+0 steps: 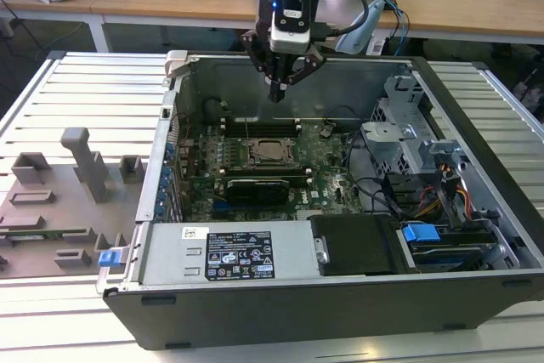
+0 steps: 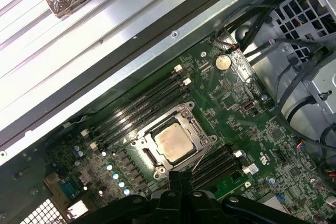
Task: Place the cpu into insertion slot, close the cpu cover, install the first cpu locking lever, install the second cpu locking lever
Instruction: 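Install the first cpu locking lever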
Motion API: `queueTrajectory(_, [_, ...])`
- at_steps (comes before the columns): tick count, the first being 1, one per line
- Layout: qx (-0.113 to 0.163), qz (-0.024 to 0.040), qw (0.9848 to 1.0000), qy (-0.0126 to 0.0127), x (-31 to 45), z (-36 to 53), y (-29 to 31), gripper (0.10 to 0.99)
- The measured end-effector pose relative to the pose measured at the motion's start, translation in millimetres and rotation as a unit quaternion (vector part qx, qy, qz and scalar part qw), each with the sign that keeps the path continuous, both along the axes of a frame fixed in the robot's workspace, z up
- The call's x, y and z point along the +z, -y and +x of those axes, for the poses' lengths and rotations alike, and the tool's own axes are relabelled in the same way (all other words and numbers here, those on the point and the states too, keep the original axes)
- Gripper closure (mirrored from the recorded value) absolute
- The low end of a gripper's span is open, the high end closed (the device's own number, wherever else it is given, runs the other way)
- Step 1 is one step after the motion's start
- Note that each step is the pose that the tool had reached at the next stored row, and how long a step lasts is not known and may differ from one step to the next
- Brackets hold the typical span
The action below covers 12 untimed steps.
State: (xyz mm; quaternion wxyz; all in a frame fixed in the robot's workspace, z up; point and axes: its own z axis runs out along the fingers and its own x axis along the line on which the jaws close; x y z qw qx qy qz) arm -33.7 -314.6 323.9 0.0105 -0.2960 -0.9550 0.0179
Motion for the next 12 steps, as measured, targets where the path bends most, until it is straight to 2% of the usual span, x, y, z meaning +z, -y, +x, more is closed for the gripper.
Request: queueTrajectory(12, [0.033,0.0000,0.9995,0.0000,0.0,0.0,0.0,0.980])
